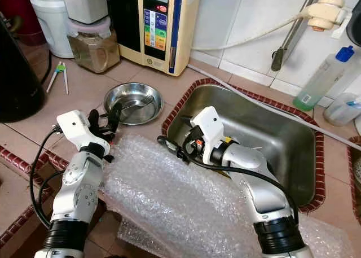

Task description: Kitchen organization

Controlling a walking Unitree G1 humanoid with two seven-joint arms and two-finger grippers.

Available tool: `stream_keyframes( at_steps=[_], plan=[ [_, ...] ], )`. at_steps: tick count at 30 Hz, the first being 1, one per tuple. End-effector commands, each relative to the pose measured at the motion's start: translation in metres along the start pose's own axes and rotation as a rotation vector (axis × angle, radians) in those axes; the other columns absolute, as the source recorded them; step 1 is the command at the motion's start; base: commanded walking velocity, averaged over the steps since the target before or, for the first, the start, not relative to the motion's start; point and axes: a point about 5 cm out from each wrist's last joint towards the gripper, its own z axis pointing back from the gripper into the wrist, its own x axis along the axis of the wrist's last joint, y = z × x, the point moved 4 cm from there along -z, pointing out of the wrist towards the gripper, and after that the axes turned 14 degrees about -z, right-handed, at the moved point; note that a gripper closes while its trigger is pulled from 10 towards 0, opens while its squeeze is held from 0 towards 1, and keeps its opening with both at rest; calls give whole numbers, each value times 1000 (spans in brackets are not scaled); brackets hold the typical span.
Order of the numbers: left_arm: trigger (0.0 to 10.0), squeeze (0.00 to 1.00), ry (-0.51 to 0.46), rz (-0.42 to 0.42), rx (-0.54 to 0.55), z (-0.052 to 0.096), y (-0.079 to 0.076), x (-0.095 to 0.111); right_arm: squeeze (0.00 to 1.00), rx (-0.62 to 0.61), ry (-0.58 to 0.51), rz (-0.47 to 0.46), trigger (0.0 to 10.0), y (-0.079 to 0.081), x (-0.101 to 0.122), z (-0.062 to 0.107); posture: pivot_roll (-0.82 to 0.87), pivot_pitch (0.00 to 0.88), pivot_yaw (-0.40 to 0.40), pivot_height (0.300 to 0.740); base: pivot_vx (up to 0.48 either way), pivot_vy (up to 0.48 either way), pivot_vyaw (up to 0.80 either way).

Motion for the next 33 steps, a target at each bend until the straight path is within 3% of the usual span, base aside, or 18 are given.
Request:
stream_keyframes(
  at_steps=[1,4,5,6,7,8,9,10,24,33],
  plan=[
    [10000,1000,22,16,-4,-2,-4,-2,0,12,13,16,10000,3,0,3,1,83,-100,740,0,0,0],
    [10000,1000,42,27,-8,-2,-5,-5,0,13,14,16,10000,3,0,3,1,82,-101,740,0,0,0],
    [4627,1000,56,45,-4,-3,-4,-8,0,13,14,16,10000,3,0,3,1,82,-101,740,0,0,0],
    [4627,1000,56,45,-4,-3,-4,-8,0,13,14,16,10000,3,0,3,1,82,-101,740,0,0,0],
    [1647,1000,64,56,-4,-3,-4,-9,0,14,14,16,10000,3,0,3,1,82,-101,740,0,0,0],
    [0,525,75,76,-2,-4,-4,-10,0,14,14,16,10000,3,0,3,1,82,-101,740,0,0,0],
    [0,525,81,88,2,-4,-3,-11,0,14,14,16,10000,3,0,3,1,82,-101,740,0,0,0],
    [0,0,88,96,-1,-5,-4,-12,0,13,14,16,10000,3,0,3,1,82,-101,740,0,0,0],
    [0,0,136,242,19,-9,-3,-15,0,5,13,15,10000,1,-1,3,3,89,-100,740,0,0,0],
    [0,0,156,285,15,-10,-3,-16,0,2,10,18,10000,1,0,1,7,89,-100,740,0,0,0]
  ],
)
